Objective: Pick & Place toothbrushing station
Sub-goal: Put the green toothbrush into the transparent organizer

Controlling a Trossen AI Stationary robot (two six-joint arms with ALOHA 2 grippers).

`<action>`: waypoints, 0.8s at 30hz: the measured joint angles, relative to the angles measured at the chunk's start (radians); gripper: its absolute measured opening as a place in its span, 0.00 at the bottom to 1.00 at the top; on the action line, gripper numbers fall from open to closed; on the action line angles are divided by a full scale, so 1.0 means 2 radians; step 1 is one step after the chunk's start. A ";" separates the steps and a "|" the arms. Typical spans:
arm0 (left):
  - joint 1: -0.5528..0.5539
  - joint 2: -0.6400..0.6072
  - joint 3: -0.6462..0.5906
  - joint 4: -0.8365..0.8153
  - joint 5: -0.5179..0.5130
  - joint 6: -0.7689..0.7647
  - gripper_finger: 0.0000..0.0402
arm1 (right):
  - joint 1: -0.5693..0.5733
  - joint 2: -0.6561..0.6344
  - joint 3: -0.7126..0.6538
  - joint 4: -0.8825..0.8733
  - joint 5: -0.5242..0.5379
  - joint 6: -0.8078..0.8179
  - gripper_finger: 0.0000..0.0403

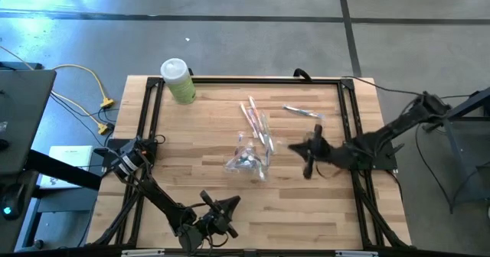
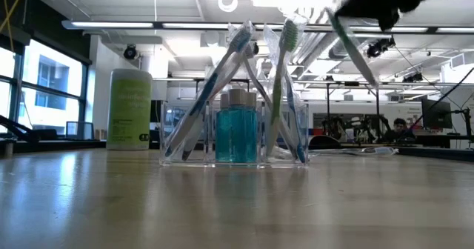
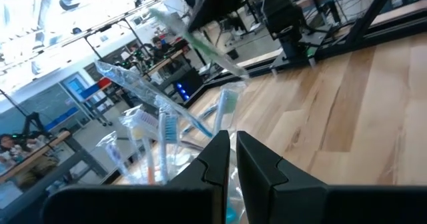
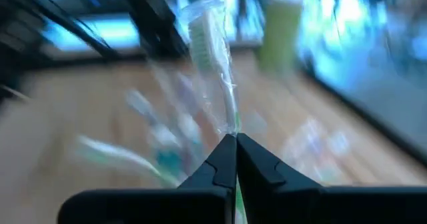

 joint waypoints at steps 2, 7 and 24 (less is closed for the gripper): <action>0.002 0.000 0.000 0.000 0.007 -0.002 0.06 | 0.028 0.026 -0.029 0.140 0.011 -0.077 0.00; 0.011 0.000 0.000 0.001 0.030 -0.015 0.06 | 0.056 0.114 -0.072 0.465 -0.058 -0.240 0.01; 0.015 0.000 0.000 0.002 0.026 -0.016 0.06 | -0.049 0.342 -0.072 0.693 -0.108 -0.174 0.01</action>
